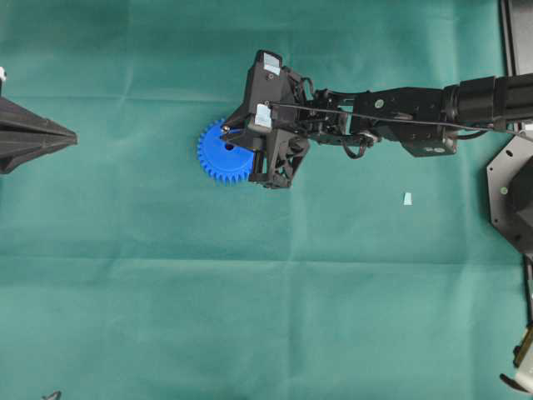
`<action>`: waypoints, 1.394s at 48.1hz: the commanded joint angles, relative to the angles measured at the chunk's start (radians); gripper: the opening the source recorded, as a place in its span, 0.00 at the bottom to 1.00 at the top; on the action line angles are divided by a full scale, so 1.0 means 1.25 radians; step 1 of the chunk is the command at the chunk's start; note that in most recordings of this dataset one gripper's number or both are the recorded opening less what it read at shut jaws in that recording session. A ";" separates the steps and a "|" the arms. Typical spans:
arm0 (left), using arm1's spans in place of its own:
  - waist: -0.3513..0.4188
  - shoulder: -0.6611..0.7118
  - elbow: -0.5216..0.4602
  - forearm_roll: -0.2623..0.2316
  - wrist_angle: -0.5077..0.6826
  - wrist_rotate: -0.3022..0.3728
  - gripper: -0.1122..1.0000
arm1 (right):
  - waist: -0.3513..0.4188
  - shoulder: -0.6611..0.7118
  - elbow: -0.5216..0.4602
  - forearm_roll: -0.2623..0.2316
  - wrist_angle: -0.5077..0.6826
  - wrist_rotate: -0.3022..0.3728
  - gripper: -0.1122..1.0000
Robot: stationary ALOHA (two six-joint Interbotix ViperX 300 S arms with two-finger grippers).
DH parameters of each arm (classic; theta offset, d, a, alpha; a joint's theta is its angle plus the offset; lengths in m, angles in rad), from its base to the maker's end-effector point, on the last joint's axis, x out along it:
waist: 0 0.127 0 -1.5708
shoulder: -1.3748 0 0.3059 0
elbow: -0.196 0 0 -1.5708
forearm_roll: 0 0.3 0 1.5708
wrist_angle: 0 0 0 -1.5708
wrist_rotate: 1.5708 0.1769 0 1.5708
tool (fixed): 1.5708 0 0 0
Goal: Insert the shaft into the center hole of the gear.
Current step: 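Align the held shaft vertically above the gear's center hole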
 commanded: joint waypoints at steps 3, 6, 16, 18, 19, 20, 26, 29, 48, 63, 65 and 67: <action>0.000 0.005 -0.025 0.002 -0.004 0.001 0.10 | 0.000 -0.011 -0.020 0.002 -0.001 0.002 0.27; 0.001 0.005 -0.025 0.002 -0.004 0.001 0.10 | 0.004 -0.017 -0.020 0.002 -0.001 0.004 0.27; 0.001 0.004 -0.025 0.002 -0.004 0.001 0.10 | 0.012 -0.040 -0.012 0.002 -0.001 0.004 0.27; 0.001 0.005 -0.025 0.002 -0.004 0.001 0.10 | 0.013 -0.040 -0.012 0.002 0.000 0.004 0.27; 0.001 0.005 -0.025 0.002 -0.004 0.001 0.10 | 0.013 -0.040 -0.012 0.001 0.000 0.005 0.27; 0.001 0.005 -0.025 0.002 -0.005 0.001 0.10 | 0.013 -0.040 -0.012 0.002 -0.001 0.005 0.27; 0.001 0.005 -0.025 0.002 -0.004 0.001 0.10 | 0.016 -0.040 -0.013 0.001 -0.004 0.005 0.27; 0.001 0.005 -0.025 0.002 -0.004 0.001 0.10 | 0.016 -0.040 -0.013 0.001 -0.005 0.009 0.27; 0.001 0.005 -0.025 0.002 -0.004 0.001 0.10 | 0.016 0.004 -0.011 0.002 -0.037 0.012 0.27; 0.001 0.005 -0.025 0.002 -0.004 0.001 0.10 | 0.016 0.015 -0.002 0.001 -0.043 0.017 0.27; 0.001 0.005 -0.025 0.002 -0.004 0.001 0.10 | 0.016 0.015 -0.001 0.001 -0.042 0.017 0.27; 0.001 0.005 -0.025 0.002 -0.005 0.001 0.10 | 0.016 0.015 -0.001 0.001 -0.040 0.018 0.27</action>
